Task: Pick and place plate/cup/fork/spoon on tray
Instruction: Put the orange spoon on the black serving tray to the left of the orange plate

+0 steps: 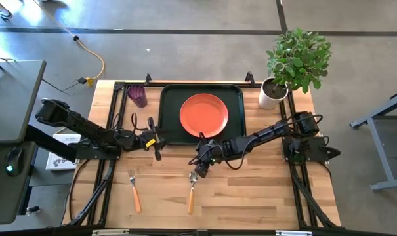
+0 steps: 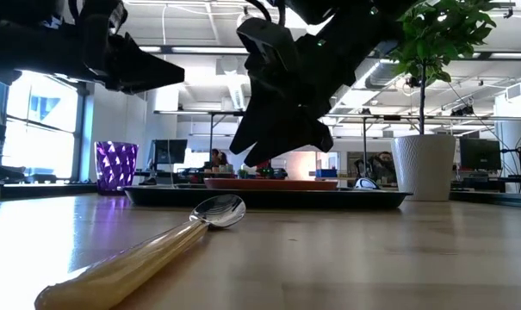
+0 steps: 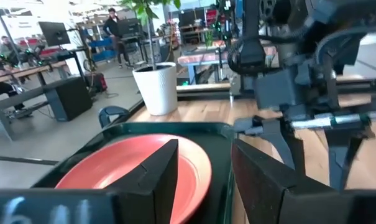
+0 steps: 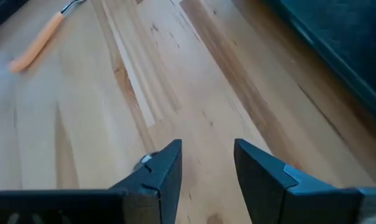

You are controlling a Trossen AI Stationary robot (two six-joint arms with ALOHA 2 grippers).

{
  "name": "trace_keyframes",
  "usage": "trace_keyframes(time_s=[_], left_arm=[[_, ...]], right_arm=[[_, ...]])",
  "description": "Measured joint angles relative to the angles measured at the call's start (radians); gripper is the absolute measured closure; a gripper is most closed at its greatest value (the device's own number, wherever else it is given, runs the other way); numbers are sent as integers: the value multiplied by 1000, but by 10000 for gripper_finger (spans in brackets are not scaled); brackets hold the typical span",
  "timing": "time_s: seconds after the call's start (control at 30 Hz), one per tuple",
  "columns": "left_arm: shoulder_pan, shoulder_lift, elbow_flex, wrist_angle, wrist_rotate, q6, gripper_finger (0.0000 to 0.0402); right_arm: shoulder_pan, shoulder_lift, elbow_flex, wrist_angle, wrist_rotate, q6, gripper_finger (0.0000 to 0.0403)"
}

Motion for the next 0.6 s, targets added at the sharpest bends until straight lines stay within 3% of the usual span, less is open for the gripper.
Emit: trace_keyframes(time_s=[0.3, 0.5, 0.6], left_arm=[[-4, 0, 0, 23, 42, -95, 282], [-4, 0, 0, 17, 60, -165, 279], [-4, 0, 0, 18, 73, -154, 275]], right_arm=[[46, 4, -1, -35, 148, 5, 264], [95, 35, -1, 51, 137, 81, 249], [124, 36, -1, 9, 230, 136, 245]])
